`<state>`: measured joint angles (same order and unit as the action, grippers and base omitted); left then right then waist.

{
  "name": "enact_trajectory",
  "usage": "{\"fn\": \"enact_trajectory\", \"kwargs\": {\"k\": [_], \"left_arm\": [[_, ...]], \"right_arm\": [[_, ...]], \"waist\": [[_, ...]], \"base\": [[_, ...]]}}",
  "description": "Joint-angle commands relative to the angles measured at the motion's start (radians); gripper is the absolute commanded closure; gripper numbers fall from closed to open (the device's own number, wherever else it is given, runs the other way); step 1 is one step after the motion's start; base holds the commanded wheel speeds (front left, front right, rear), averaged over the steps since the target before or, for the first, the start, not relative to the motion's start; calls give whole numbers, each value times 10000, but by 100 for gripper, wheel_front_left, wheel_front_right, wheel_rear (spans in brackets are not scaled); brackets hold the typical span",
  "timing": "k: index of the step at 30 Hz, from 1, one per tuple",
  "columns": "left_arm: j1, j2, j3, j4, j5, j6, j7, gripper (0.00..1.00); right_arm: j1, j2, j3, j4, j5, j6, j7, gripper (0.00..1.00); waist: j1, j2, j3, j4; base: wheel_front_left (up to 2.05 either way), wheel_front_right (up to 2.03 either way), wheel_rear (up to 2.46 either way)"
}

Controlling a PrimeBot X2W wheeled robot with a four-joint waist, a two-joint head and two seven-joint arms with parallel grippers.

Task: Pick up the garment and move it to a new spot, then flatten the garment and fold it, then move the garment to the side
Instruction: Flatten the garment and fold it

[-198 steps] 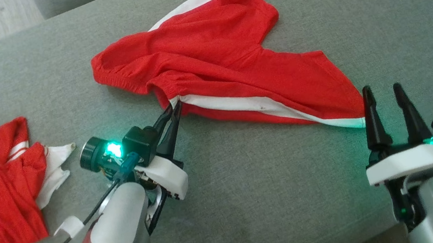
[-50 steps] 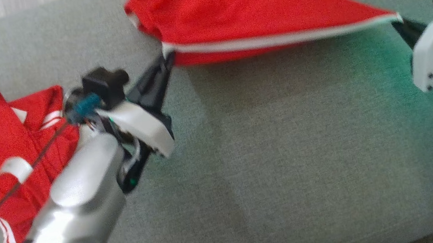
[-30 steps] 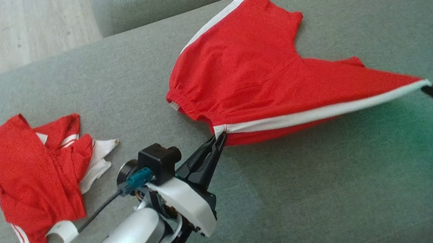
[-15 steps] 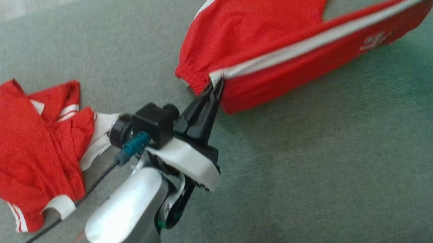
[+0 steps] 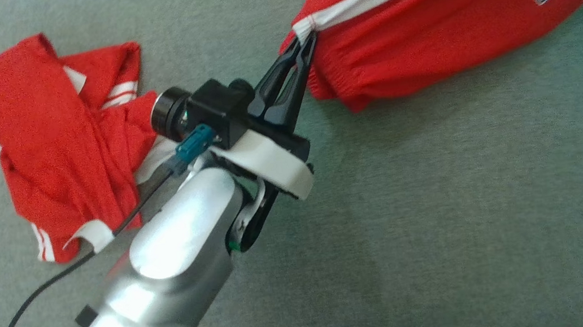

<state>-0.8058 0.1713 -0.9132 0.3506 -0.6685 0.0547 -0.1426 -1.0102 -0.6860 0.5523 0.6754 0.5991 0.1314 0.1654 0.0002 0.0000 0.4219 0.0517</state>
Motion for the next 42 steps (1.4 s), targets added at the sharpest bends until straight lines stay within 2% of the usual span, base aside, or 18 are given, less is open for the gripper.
{"fn": "enact_trajectory", "kwargs": {"k": [1,15,16,17,19,20,21,22,29,33,38,42], "left_arm": [[-480,45,362,-128,70,12,-107,100],[-1680,-974,53,1276,181,-129,-439,100],[-1716,-1013,23,1350,165,-126,-465,100],[-1746,-1046,-6,1419,144,-123,-490,100],[-1808,-1098,-74,1559,92,-112,-501,100],[-1848,-1117,-87,1619,95,-56,-533,65],[-1881,-1131,-73,1671,107,36,-597,16],[-1888,-1143,-2,1722,87,162,-679,0],[-1814,-1172,562,1808,-99,660,-1040,0],[-1640,-1079,1062,1622,-58,857,-1156,0],[-1167,-730,1855,908,393,1165,-1186,0],[-222,-377,2658,97,991,1360,-1189,0]], "right_arm": [[-232,-125,113,-25,-159,-7,-125,100],[-1995,-115,1063,1559,-455,-7,-531,100],[-2069,-141,1177,1627,-521,-7,-595,70],[-2149,-132,1174,1743,-499,-7,-702,0],[-2303,-65,1154,1951,-403,-7,-916,0],[-2364,-18,1120,2041,-310,-7,-1046,0],[-2425,23,1100,2116,-245,-7,-1202,0],[-2477,69,1104,2169,-211,-7,-1393,0],[-2581,204,1072,2414,165,-7,-2496,0],[-2451,266,730,2456,782,-7,-3355,0],[-1871,470,413,2095,1258,-7,-4060,0],[-791,810,-70,1379,1534,-7,-4240,0]], "waist": [[-2,0,431,418],[-2,0,1461,1394],[-2,0,1494,1422],[-2,0,1520,1440],[-2,0,1571,1460],[-2,0,1593,1457],[-2,0,1607,1443],[-2,0,1601,1413],[-2,0,1285,1171],[-2,0,834,945],[-2,0,99,525],[-2,0,-652,75]], "base": [[0,0,0],[0,0,0],[0,0,0],[0,0,0],[0,0,0],[0,0,0],[0,0,0],[0,0,0],[0,0,0],[0,0,0],[0,0,0],[0,0,0]]}}
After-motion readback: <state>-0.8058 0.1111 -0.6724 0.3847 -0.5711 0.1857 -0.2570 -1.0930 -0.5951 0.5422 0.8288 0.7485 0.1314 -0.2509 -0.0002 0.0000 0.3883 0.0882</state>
